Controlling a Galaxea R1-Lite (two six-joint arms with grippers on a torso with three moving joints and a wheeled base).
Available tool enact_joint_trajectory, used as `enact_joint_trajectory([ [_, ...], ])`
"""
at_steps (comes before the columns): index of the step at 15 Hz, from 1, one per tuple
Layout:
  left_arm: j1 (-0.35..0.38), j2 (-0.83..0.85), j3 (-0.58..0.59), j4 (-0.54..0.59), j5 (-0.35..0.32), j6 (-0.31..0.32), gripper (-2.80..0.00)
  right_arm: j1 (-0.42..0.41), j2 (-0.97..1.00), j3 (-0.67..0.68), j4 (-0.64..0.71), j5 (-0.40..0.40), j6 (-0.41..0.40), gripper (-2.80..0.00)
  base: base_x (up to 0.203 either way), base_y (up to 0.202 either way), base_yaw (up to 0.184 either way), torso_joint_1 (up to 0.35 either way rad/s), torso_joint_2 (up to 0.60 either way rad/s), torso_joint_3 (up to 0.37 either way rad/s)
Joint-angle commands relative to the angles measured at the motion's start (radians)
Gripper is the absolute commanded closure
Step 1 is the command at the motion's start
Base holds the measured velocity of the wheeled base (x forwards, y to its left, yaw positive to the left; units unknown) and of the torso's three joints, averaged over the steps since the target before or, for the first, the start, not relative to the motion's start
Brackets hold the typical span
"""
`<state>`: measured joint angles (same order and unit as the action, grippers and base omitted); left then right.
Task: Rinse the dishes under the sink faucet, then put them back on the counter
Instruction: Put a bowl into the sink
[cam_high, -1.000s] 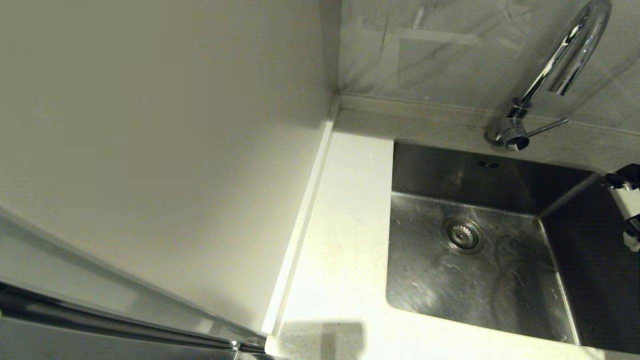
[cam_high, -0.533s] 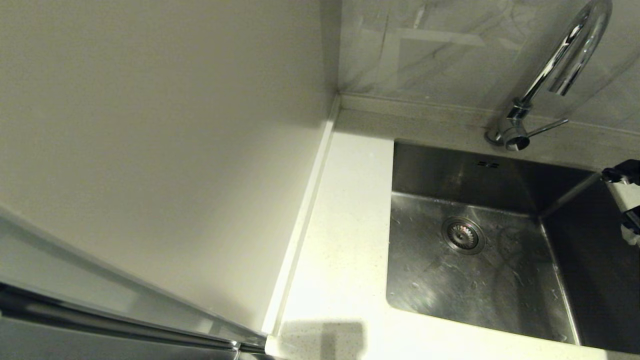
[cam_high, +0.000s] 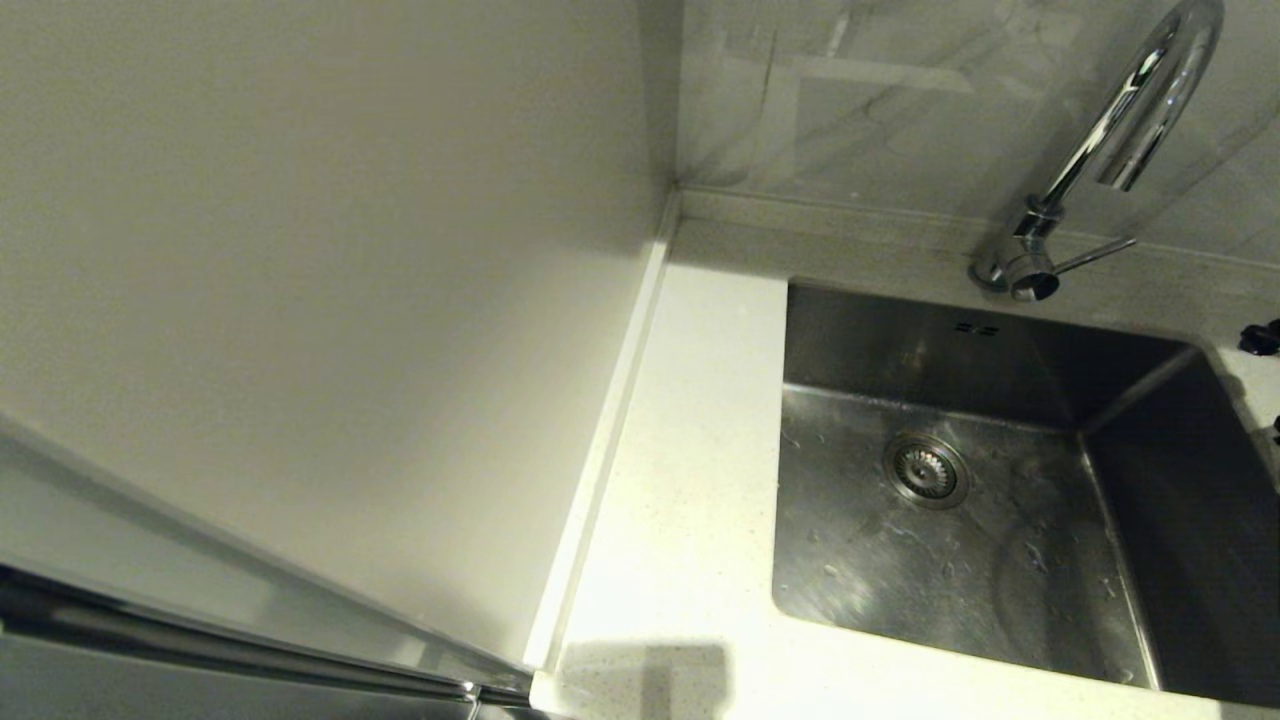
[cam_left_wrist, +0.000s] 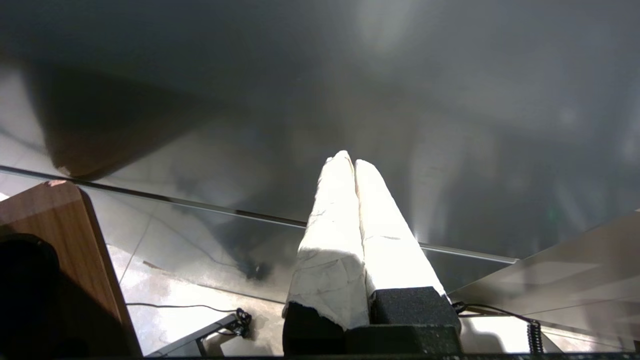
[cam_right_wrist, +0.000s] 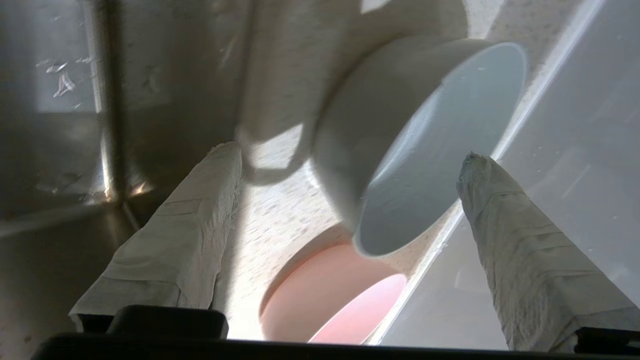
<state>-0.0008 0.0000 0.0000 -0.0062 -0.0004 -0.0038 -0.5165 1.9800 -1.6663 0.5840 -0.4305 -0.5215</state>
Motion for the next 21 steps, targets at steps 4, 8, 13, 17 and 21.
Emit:
enact_joint_trajectory([
  [4,0.001,0.000,0.003,-0.001,0.000,-0.001,0.00,-0.029,0.042,-0.030,0.002,0.021,-0.006,-2.80,0.000,0.000,0.000,0.000,0.00,0.000],
  [8,-0.001,0.000,0.003,0.000,0.002,-0.001,0.00,-0.029,0.045,-0.024,0.003,0.021,-0.006,-2.80,0.000,0.000,0.000,0.000,0.00,0.000],
  [13,0.001,0.000,0.003,0.000,0.000,-0.001,0.00,-0.030,0.042,-0.027,0.009,0.020,-0.014,0.00,0.000,0.000,0.000,0.000,0.00,0.000],
  [17,0.001,0.000,0.003,-0.001,0.000,-0.001,0.00,-0.030,0.009,-0.019,0.018,0.021,-0.014,0.00,0.000,0.000,0.000,0.000,0.00,0.000],
  [21,0.001,0.000,0.003,-0.001,0.000,-0.001,0.00,-0.027,-0.024,-0.021,0.089,0.033,-0.009,0.00,0.000,0.000,0.000,0.000,0.00,0.000],
])
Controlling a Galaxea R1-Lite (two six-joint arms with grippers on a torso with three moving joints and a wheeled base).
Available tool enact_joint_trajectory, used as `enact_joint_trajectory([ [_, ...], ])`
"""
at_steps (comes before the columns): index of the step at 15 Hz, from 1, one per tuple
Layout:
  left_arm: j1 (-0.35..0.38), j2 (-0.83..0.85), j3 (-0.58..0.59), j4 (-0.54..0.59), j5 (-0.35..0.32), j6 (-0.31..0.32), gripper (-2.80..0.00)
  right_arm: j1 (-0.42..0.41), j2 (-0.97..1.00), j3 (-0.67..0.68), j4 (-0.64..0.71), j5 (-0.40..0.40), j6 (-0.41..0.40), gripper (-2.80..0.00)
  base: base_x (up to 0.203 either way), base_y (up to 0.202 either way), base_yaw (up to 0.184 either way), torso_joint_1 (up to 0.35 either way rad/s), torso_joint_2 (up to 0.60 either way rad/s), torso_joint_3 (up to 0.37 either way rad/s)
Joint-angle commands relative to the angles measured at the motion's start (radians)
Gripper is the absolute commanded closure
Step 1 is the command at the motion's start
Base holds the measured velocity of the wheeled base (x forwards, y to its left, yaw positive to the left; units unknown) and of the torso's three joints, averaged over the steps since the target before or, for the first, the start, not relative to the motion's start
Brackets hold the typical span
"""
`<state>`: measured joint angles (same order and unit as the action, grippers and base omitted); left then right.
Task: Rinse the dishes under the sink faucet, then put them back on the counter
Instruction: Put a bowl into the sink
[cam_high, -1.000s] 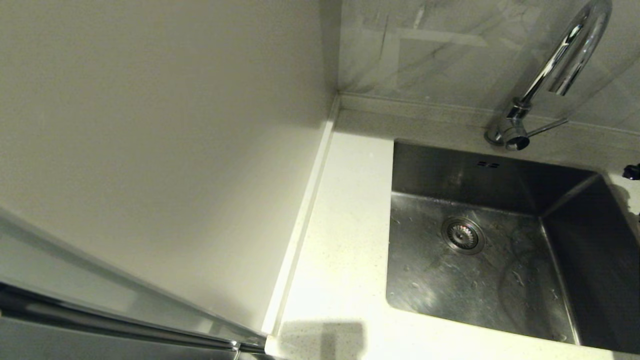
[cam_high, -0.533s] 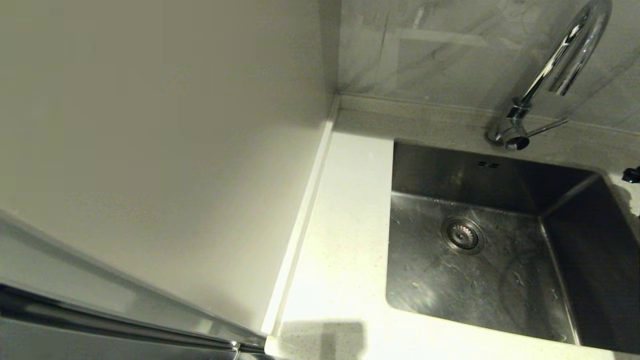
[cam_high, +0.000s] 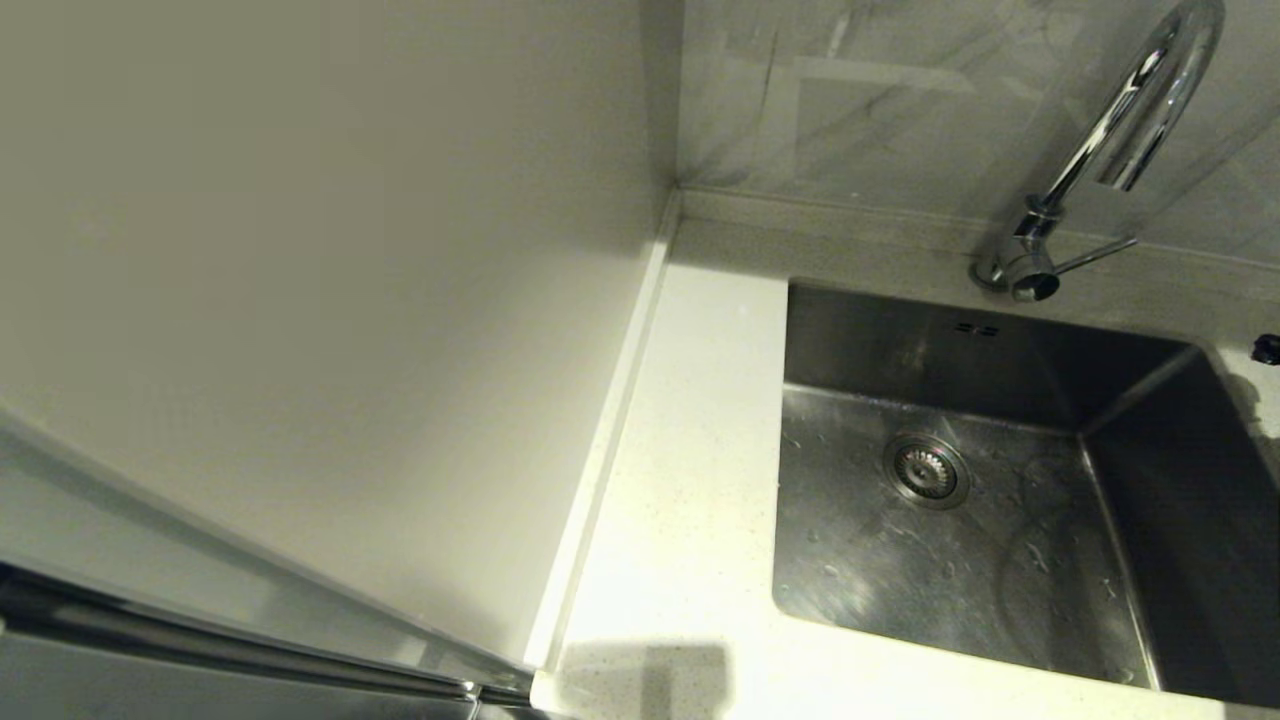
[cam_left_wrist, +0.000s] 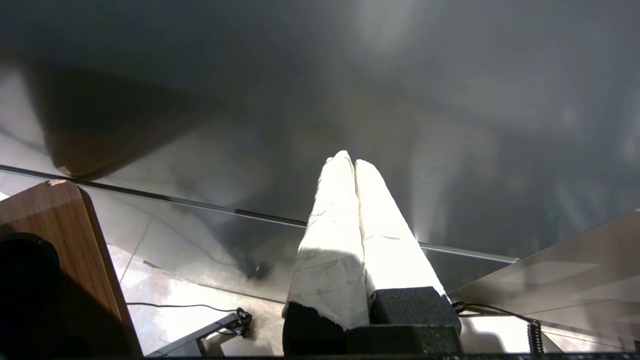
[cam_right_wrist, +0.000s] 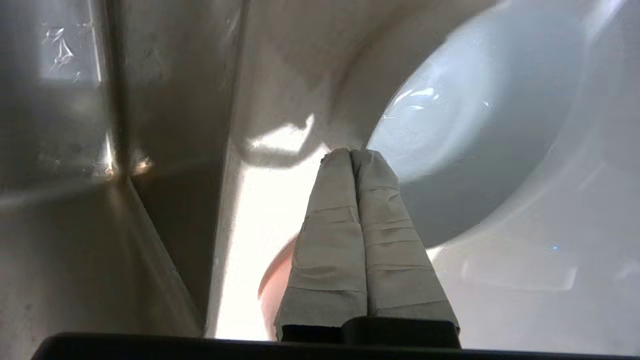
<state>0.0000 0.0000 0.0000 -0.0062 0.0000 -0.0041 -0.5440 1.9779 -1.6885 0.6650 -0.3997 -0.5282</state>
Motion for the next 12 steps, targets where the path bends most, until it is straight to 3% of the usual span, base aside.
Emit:
enact_joint_trajectory([
  [1,0.000,0.000,0.003,-0.001,0.000,0.000,0.00,0.001,-0.034,0.007,0.008,0.005,-0.003,0.00,0.000,0.000,0.000,0.000,0.00,0.000],
  [7,-0.001,0.000,0.003,-0.001,0.000,0.000,0.00,0.038,-0.152,0.118,0.012,0.051,-0.001,0.00,0.000,0.000,0.000,0.000,0.00,0.000],
  [12,0.000,0.000,0.003,-0.001,0.000,0.000,0.00,0.178,-0.274,0.228,0.012,0.097,-0.003,0.00,0.000,0.000,0.000,0.000,0.00,0.000],
])
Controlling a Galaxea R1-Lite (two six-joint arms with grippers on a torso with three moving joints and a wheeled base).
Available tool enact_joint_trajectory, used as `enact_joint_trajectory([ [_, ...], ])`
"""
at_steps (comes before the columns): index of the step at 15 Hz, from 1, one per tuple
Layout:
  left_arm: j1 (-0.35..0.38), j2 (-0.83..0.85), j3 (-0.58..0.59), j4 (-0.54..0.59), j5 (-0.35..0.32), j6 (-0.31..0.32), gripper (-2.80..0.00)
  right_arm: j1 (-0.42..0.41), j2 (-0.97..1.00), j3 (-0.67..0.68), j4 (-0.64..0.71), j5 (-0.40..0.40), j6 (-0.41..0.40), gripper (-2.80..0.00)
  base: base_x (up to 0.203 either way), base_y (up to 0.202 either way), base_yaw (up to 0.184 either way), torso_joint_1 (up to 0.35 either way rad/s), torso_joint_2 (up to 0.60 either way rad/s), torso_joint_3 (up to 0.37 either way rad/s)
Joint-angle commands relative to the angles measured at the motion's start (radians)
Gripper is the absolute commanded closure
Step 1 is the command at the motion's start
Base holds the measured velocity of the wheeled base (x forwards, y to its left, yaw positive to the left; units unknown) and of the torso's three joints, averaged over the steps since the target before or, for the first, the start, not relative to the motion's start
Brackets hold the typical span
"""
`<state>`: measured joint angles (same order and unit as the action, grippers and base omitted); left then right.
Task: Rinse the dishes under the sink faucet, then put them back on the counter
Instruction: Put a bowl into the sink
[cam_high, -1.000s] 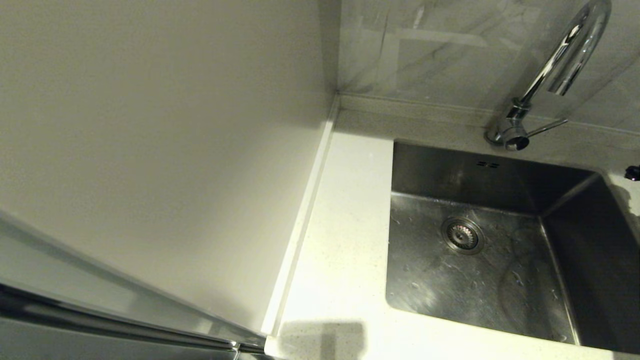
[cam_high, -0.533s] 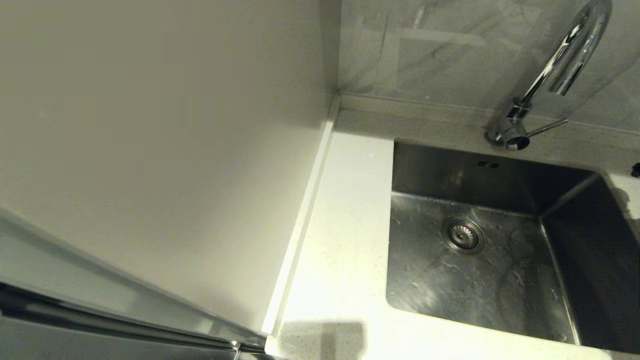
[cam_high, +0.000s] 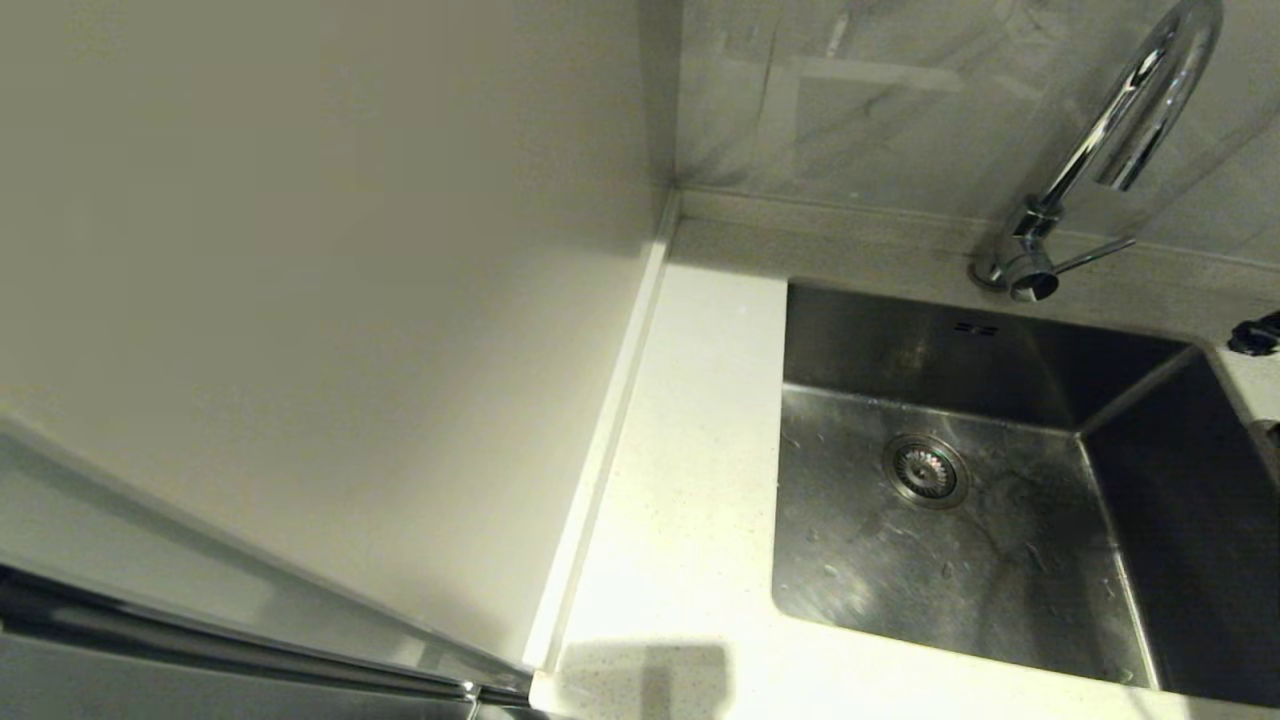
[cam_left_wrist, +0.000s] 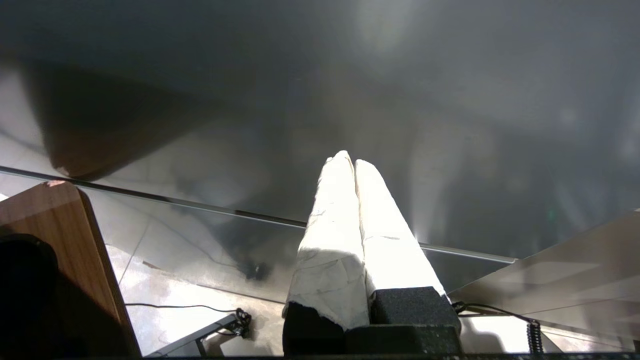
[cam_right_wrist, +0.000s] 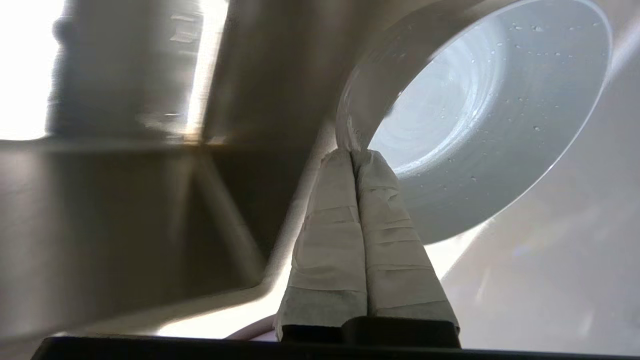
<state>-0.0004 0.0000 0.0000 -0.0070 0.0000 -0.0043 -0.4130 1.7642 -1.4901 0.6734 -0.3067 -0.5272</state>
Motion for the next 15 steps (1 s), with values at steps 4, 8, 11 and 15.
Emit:
enact_joint_trajectory([
  [4,-0.001,0.000,0.003,0.000,0.000,0.000,0.00,0.217,-0.121,0.145,0.001,0.014,-0.008,0.00,0.000,0.000,0.000,0.000,0.00,0.000],
  [8,0.000,0.000,0.003,-0.001,0.000,0.000,0.00,0.396,-0.115,0.162,-0.010,0.009,-0.010,0.00,0.000,0.000,0.000,0.000,0.00,0.000],
  [11,0.000,0.000,0.003,0.000,0.000,0.000,0.00,0.455,-0.047,0.180,-0.095,0.003,-0.011,0.00,0.000,0.000,0.000,0.000,0.00,0.000],
  [15,0.000,0.000,0.002,0.000,0.000,0.000,0.00,0.466,0.055,0.233,-0.295,-0.049,-0.003,0.00,0.000,0.000,0.000,0.000,0.00,0.000],
])
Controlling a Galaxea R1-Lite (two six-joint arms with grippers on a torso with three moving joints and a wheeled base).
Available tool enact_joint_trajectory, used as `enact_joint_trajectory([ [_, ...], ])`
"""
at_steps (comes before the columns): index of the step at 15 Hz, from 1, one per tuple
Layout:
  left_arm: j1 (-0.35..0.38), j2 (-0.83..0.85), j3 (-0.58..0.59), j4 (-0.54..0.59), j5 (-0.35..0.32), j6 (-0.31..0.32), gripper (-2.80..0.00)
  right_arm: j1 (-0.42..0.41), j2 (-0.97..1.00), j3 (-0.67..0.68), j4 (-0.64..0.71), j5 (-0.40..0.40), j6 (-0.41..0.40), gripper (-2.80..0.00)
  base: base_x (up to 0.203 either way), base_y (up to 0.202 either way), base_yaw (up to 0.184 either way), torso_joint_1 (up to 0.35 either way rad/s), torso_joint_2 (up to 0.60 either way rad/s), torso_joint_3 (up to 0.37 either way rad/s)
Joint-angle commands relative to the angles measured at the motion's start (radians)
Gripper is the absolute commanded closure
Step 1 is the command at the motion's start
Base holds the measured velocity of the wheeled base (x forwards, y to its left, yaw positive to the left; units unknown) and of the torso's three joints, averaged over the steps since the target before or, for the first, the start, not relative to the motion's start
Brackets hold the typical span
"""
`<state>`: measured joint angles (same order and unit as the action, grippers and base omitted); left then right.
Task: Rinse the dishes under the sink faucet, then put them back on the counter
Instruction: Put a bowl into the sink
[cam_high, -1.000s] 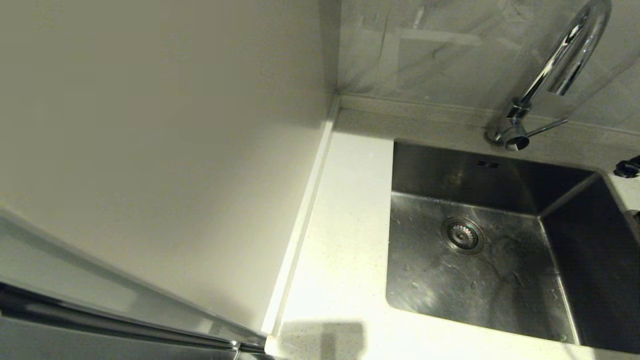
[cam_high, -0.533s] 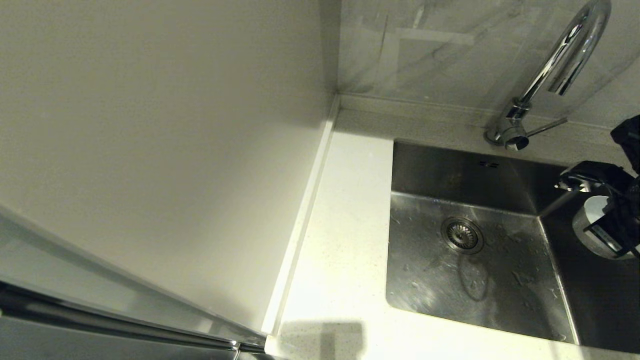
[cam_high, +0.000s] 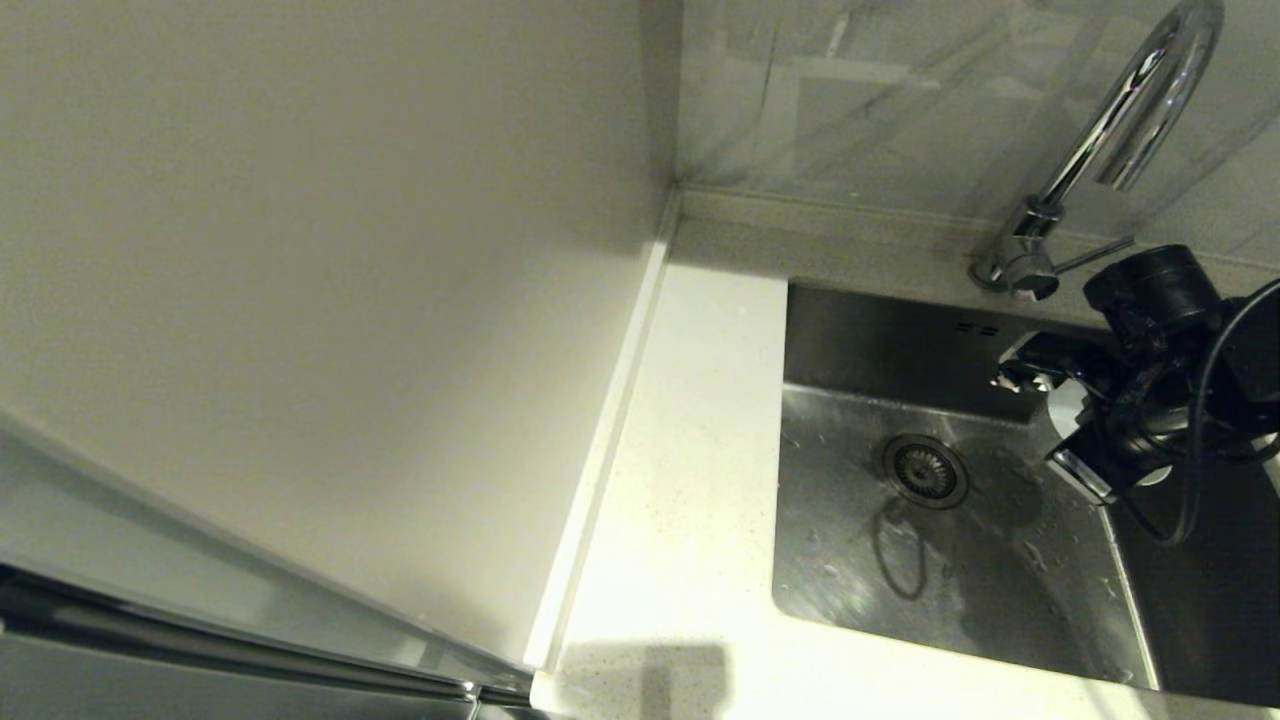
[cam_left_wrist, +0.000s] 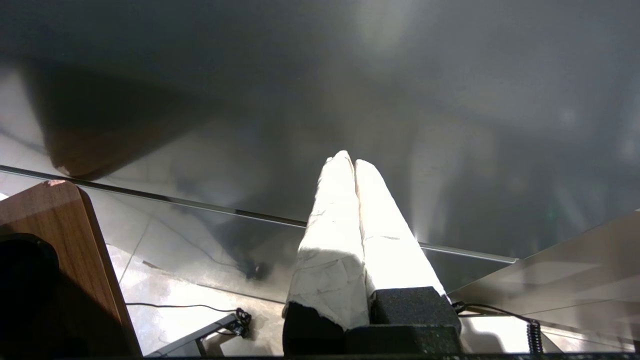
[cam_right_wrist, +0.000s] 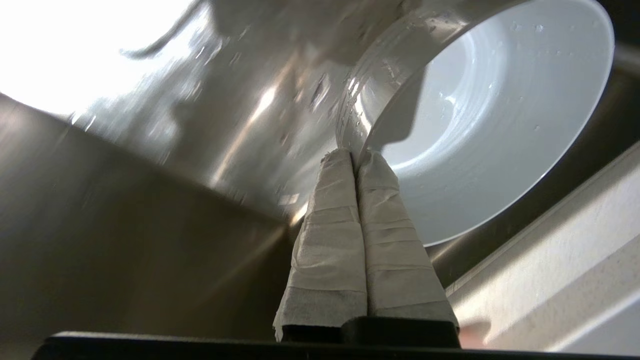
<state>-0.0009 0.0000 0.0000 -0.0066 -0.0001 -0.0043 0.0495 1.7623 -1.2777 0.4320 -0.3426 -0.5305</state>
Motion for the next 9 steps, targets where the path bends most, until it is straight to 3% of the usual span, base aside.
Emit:
enact_joint_trajectory([
  [1,0.001,0.000,0.003,-0.001,0.000,0.000,0.00,0.003,0.083,0.026,-0.083,-0.023,0.007,0.00,0.000,0.000,0.000,0.000,0.00,0.000],
  [9,0.001,0.000,0.003,-0.001,0.000,0.000,0.00,-0.001,0.313,0.035,-0.323,-0.086,0.009,0.00,0.000,0.000,0.000,0.000,0.00,0.000],
])
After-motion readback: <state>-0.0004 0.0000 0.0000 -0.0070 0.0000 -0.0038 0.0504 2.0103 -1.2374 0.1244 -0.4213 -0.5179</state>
